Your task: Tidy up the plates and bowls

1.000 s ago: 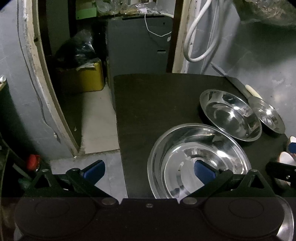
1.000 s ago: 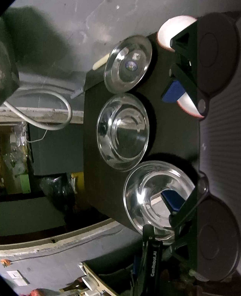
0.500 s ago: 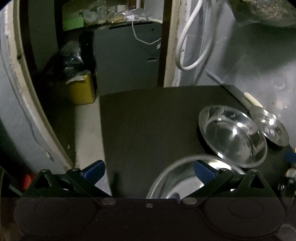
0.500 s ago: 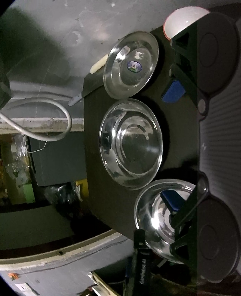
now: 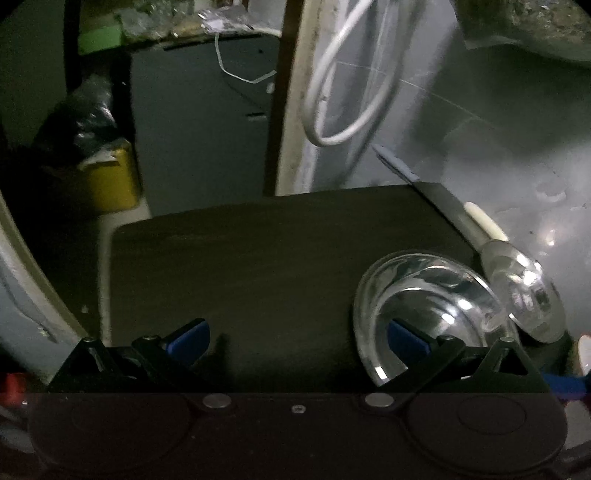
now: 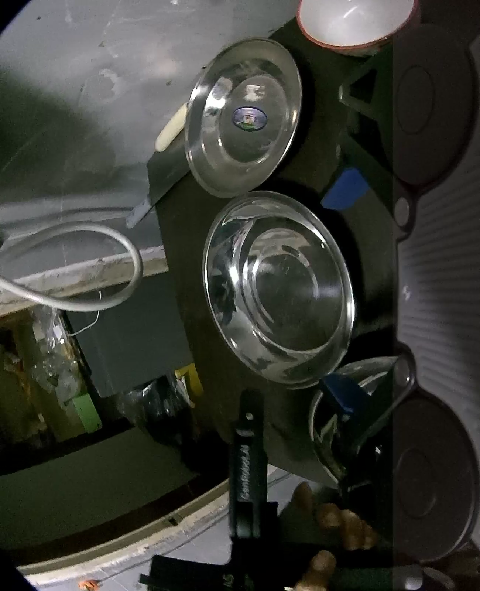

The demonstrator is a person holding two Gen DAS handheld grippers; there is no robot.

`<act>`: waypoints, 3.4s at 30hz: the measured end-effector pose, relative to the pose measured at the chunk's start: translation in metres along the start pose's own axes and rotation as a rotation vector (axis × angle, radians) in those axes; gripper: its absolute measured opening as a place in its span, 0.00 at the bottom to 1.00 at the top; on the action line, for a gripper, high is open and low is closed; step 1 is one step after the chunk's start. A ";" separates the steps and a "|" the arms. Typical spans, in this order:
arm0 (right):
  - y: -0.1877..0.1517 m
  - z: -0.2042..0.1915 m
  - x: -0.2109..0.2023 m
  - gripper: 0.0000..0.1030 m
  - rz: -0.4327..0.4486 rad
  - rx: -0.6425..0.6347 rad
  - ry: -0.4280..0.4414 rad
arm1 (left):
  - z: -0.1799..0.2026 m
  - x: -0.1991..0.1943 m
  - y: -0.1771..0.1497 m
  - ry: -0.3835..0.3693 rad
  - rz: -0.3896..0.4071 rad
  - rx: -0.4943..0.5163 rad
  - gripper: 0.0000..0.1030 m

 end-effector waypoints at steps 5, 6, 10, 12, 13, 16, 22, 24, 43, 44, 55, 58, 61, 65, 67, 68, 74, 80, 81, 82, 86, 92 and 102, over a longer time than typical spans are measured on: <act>0.000 0.008 0.009 0.82 -0.021 0.035 -0.031 | 0.009 0.020 0.001 -0.048 -0.070 -0.029 0.90; 0.001 0.009 0.010 0.80 -0.022 0.043 -0.035 | 0.010 0.021 0.001 -0.053 -0.076 -0.034 0.88; 0.004 0.013 0.013 0.72 -0.020 0.063 -0.047 | 0.015 0.024 0.001 -0.081 -0.081 -0.038 0.78; 0.006 0.016 0.014 0.67 -0.017 0.089 -0.046 | 0.018 0.024 0.000 -0.094 -0.082 -0.036 0.70; 0.008 0.018 0.014 0.63 -0.016 0.102 -0.051 | 0.019 0.024 0.001 -0.103 -0.084 -0.035 0.63; 0.013 0.024 0.015 0.53 -0.013 0.119 -0.067 | 0.023 0.027 0.001 -0.132 -0.103 -0.033 0.43; 0.011 0.027 0.016 0.37 -0.021 0.099 -0.063 | 0.033 0.023 -0.003 -0.152 -0.086 0.005 0.29; 0.010 0.025 0.016 0.35 -0.019 0.076 -0.069 | 0.036 0.020 -0.004 -0.136 -0.062 0.035 0.29; 0.008 -0.026 -0.027 0.35 0.051 -0.068 0.024 | 0.011 -0.071 -0.025 -0.031 0.134 0.122 0.29; 0.006 -0.031 -0.029 0.35 0.047 -0.077 0.034 | 0.008 -0.076 -0.030 -0.020 0.136 0.126 0.29; -0.027 -0.079 -0.042 0.35 -0.056 -0.186 0.081 | -0.024 -0.121 -0.096 0.081 0.048 0.130 0.30; -0.037 -0.087 -0.043 0.35 -0.086 -0.201 0.084 | -0.029 -0.125 -0.109 0.089 0.022 0.112 0.30; -0.045 -0.091 -0.040 0.35 -0.116 -0.213 0.085 | -0.032 -0.125 -0.120 0.100 0.000 0.105 0.30; -0.050 -0.094 -0.037 0.35 -0.138 -0.222 0.078 | -0.032 -0.127 -0.127 0.122 -0.006 0.110 0.30; -0.051 -0.096 -0.036 0.35 -0.146 -0.228 0.072 | -0.032 -0.128 -0.129 0.132 -0.007 0.115 0.30; -0.052 -0.097 -0.036 0.35 -0.148 -0.230 0.071 | -0.032 -0.129 -0.129 0.136 -0.005 0.117 0.30; -0.053 -0.097 -0.034 0.35 -0.169 -0.237 0.062 | -0.031 -0.126 -0.131 0.145 -0.030 0.124 0.30; -0.052 -0.094 -0.028 0.35 -0.175 -0.227 0.046 | -0.030 -0.121 -0.132 0.132 -0.043 0.115 0.31; -0.052 -0.094 -0.027 0.36 -0.175 -0.228 0.044 | -0.029 -0.120 -0.133 0.130 -0.045 0.113 0.31; -0.052 -0.094 -0.027 0.37 -0.171 -0.232 0.042 | -0.029 -0.119 -0.133 0.130 -0.047 0.111 0.31; -0.053 -0.097 -0.026 0.43 -0.163 -0.237 0.033 | -0.028 -0.117 -0.132 0.134 -0.046 0.093 0.34; -0.056 -0.092 -0.042 0.64 -0.135 -0.230 0.018 | -0.031 -0.130 -0.129 0.159 0.002 0.048 0.70; -0.048 -0.074 -0.128 0.99 0.015 -0.207 0.066 | -0.038 -0.205 -0.133 0.218 0.180 -0.118 0.99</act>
Point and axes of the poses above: each gripper's, at about its wrist camera, not at the fingertips, and x roughly the way its jaws point, z to its right, y to its top, the point moved 4 cm from there along x, roughly the way its jaws point, and after that the axes turned 12 degrees about y, right-handed, at the moved point
